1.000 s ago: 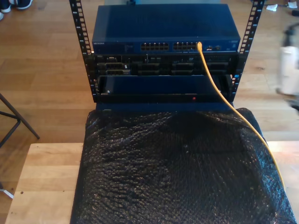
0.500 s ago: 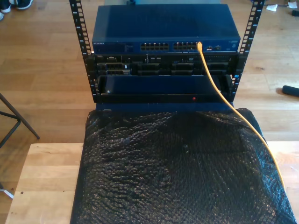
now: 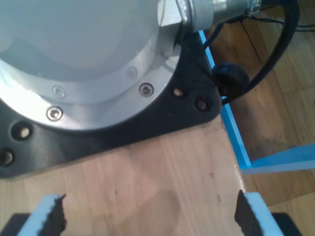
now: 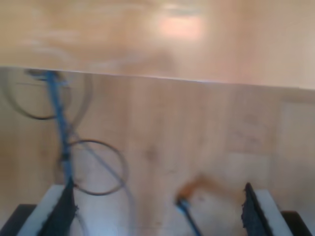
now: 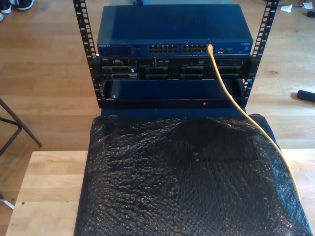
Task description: Grab the cable and plug it in
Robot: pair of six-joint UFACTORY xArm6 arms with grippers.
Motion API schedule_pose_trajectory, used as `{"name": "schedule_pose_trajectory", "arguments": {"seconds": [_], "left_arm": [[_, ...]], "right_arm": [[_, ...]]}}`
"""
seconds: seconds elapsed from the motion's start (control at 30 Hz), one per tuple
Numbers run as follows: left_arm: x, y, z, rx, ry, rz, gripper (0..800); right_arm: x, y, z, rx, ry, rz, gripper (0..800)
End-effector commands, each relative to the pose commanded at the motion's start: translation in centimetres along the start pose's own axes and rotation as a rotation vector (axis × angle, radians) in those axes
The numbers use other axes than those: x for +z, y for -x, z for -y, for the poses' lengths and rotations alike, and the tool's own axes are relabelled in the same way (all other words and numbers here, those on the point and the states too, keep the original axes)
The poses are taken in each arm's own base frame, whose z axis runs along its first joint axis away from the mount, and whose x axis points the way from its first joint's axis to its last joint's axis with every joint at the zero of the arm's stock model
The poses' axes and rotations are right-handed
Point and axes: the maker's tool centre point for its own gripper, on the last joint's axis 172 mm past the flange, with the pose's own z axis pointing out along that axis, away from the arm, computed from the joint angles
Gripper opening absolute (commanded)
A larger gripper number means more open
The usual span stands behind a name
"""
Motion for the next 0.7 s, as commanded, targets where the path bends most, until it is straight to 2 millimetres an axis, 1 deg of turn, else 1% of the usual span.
{"name": "schedule_pose_trajectory", "arguments": {"seconds": [0.2,0.33,0.4,0.53,0.7], "left_arm": [[0.0,0.0,0.0,0.000,0.000,0.000,800],[0.0,0.0,0.0,0.000,0.000,0.000,800],[0.0,0.0,0.0,-0.001,-0.001,0.000,800],[0.0,0.0,0.0,0.000,0.000,0.000,800],[0.0,0.0,0.0,-0.001,-0.001,0.000,800]], "right_arm": [[2.4,-1.3,3.7,0.003,-0.053,-0.033,800],[4.4,-2.9,5.4,0.014,-0.054,-0.074,800],[5.7,-3.8,6.2,0.026,-0.056,-0.103,800],[7.4,-5.2,7.3,0.024,-0.054,-0.144,800],[9.6,-6.2,8.3,0.018,-0.039,-0.162,800]]}}
